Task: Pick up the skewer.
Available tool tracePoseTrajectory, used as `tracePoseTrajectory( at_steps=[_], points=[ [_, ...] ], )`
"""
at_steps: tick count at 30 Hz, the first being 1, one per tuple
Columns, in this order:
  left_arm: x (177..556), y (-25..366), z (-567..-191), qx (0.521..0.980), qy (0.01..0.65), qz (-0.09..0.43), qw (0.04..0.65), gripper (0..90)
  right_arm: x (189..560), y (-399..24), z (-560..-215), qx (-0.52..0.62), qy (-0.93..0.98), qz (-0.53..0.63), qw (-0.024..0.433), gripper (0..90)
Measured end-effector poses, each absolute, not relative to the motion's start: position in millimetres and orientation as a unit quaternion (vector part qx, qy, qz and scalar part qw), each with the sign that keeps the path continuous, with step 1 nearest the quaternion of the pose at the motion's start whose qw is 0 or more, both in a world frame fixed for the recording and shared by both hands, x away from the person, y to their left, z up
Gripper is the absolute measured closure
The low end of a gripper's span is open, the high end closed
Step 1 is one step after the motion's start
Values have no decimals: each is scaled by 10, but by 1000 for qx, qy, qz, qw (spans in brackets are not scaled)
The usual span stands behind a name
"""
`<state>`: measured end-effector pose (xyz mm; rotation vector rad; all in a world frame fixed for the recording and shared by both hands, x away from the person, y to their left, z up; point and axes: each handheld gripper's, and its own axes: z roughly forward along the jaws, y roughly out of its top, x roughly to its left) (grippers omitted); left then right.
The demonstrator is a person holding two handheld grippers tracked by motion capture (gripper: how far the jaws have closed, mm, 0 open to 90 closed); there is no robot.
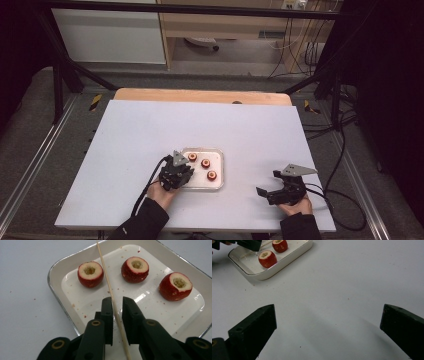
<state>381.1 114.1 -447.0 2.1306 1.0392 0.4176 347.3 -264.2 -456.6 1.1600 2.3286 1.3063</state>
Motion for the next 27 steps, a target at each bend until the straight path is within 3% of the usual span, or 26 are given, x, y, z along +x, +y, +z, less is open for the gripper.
tracePoseTrajectory(
  at_steps=[12,27],
  points=[
    [3792,1131,-4492,817,418,168,361,875,3471,-2643,-4563,397,795,445,113,12],
    [3749,1246,-4422,814,399,168,387,882,3471,-2644,-4562,393,796,445,116,13]
  ],
)
